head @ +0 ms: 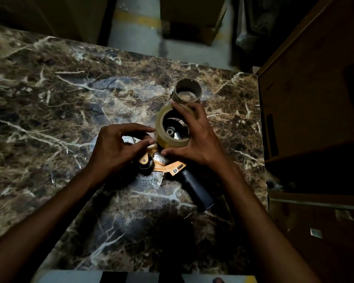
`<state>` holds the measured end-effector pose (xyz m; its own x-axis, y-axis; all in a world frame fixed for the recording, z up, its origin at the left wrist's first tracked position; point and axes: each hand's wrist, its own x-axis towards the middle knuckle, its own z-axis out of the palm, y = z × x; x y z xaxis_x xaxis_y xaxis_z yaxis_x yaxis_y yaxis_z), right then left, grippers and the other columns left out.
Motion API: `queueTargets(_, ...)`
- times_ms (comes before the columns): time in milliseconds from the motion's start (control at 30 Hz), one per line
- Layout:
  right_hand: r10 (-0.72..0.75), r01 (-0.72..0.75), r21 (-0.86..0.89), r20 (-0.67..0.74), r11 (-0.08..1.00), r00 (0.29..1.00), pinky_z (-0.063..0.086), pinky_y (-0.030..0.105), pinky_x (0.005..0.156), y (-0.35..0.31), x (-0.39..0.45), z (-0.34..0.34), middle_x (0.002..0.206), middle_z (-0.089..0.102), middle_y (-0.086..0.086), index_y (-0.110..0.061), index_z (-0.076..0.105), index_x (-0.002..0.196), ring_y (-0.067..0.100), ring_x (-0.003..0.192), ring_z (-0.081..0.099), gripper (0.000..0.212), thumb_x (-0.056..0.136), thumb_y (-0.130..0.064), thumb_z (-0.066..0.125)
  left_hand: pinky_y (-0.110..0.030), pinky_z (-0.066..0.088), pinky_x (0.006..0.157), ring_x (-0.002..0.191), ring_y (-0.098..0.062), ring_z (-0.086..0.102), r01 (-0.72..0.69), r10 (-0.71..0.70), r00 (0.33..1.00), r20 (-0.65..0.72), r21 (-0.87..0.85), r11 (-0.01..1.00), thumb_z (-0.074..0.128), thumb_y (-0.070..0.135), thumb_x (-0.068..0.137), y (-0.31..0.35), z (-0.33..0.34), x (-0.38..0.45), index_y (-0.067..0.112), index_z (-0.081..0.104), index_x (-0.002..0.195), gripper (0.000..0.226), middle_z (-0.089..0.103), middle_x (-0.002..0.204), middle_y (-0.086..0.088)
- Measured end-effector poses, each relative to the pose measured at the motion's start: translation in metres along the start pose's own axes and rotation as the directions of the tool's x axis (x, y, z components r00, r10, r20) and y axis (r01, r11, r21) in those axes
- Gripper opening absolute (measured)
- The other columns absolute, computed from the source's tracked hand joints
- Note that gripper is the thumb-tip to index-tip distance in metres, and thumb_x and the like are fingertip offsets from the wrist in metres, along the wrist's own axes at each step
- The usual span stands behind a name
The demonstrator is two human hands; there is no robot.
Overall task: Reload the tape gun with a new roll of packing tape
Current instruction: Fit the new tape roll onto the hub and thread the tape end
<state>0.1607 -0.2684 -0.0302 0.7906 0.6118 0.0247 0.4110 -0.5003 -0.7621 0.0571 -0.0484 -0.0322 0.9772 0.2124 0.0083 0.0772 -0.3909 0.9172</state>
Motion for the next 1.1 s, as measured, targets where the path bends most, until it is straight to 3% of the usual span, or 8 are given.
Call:
queueTargets(200, -0.008, 0.009, 0.020, -0.043, 1.000, 0.999, 0.044, 0.043, 0.120, 0.002, -0.005, 0.004, 0.157, 0.031, 0.001, -0.025, 0.042, 0.158, 0.020, 0.147, 0.040, 0.118, 0.058, -0.055, 0.096, -0.007, 0.053, 0.075, 0.095, 0.010, 0.074, -0.030, 0.031, 0.999, -0.036, 0.026, 0.999, 0.082, 0.007, 0.093, 0.004, 0.003, -0.010, 0.032, 0.079, 0.112, 0.031, 0.079, 0.100, 0.020)
queueTargets(333, -0.020, 0.022, 0.049, -0.042, 0.999, 0.999, 0.043, 0.042, 0.120, 0.005, -0.006, 0.008, 0.157, 0.034, 0.005, -0.023, 0.045, 0.157, 0.021, 0.148, 0.040, 0.115, 0.058, -0.047, 0.100, -0.004, 0.051, 0.079, 0.097, 0.013, 0.073, -0.053, 0.056, 0.996, -0.069, 0.046, 0.998, 0.082, 0.007, 0.093, 0.002, 0.003, -0.019, 0.028, 0.079, 0.113, 0.029, 0.075, 0.095, 0.038)
queueTargets(500, -0.023, 0.025, 0.083, -0.030, 0.996, 0.999, 0.043, 0.043, 0.120, 0.004, -0.003, 0.011, 0.158, 0.034, 0.006, -0.023, 0.046, 0.156, 0.022, 0.149, 0.042, 0.115, 0.058, -0.046, 0.100, -0.008, 0.055, 0.081, 0.097, 0.008, 0.076, -0.079, 0.084, 0.991, -0.106, 0.050, 0.996, 0.081, 0.006, 0.094, 0.001, 0.003, -0.025, 0.023, 0.078, 0.122, 0.033, 0.080, 0.105, 0.013)
queueTargets(633, -0.031, 0.031, 0.062, -0.001, 0.998, 1.000, 0.043, 0.043, 0.120, 0.003, -0.002, 0.012, 0.160, 0.031, 0.007, -0.024, 0.046, 0.157, 0.023, 0.148, 0.043, 0.113, 0.059, -0.052, 0.097, -0.005, 0.053, 0.080, 0.095, 0.008, 0.075, -0.096, 0.104, 0.989, -0.106, 0.079, 0.992, 0.078, 0.004, 0.096, 0.001, 0.005, -0.022, 0.020, 0.071, 0.139, 0.047, 0.080, 0.104, 0.013)
queueTargets(833, 0.000, -0.003, 0.071, 0.047, 0.997, 0.999, 0.043, 0.040, 0.121, -0.004, -0.003, 0.010, 0.162, 0.027, 0.003, -0.029, 0.044, 0.158, 0.021, 0.149, 0.042, 0.110, 0.064, -0.051, 0.095, -0.009, 0.054, 0.078, 0.091, -0.005, 0.076, -0.113, 0.126, 0.987, -0.097, 0.131, 0.985, 0.079, 0.005, 0.096, 0.000, 0.009, -0.021, 0.020, 0.073, 0.139, 0.046, 0.082, 0.102, 0.005)
queueTargets(933, 0.032, -0.038, 0.105, 0.062, 0.994, 0.998, 0.042, 0.034, 0.121, -0.007, -0.003, 0.004, 0.162, 0.031, -0.001, -0.029, 0.043, 0.158, 0.015, 0.148, 0.042, 0.087, 0.082, -0.045, 0.084, -0.024, 0.062, 0.078, 0.090, -0.008, 0.081, -0.079, 0.088, 0.993, -0.076, 0.116, 0.990, 0.077, 0.007, 0.097, 0.002, 0.005, -0.022, 0.029, 0.072, 0.139, 0.048, 0.082, 0.105, 0.014)
queueTargets(1033, 0.053, -0.042, 0.196, -0.049, 0.980, 0.997, 0.043, 0.032, 0.119, -0.005, -0.003, 0.003, 0.157, 0.047, 0.001, -0.019, 0.046, 0.157, 0.011, 0.143, 0.049, 0.062, 0.099, -0.034, 0.065, -0.021, 0.062, 0.085, 0.098, -0.003, 0.080, -0.020, 0.021, 0.997, -0.075, 0.015, 1.000, 0.072, 0.018, 0.096, 0.004, 0.001, -0.017, 0.038, 0.075, 0.129, 0.039, 0.083, 0.101, 0.018)
queueTargets(1100, 0.148, -0.104, 0.311, -0.123, 0.945, 0.981, 0.049, 0.035, 0.114, -0.003, -0.004, 0.005, 0.152, 0.057, 0.001, -0.020, 0.052, 0.152, 0.011, 0.139, 0.055, 0.048, 0.105, -0.028, 0.058, -0.024, 0.062, 0.087, 0.093, -0.003, 0.080, 0.041, -0.049, 0.990, -0.134, -0.062, 0.997, 0.071, 0.027, 0.098, 0.006, 0.002, -0.007, 0.038, 0.077, 0.125, 0.030, 0.084, 0.093, 0.015)
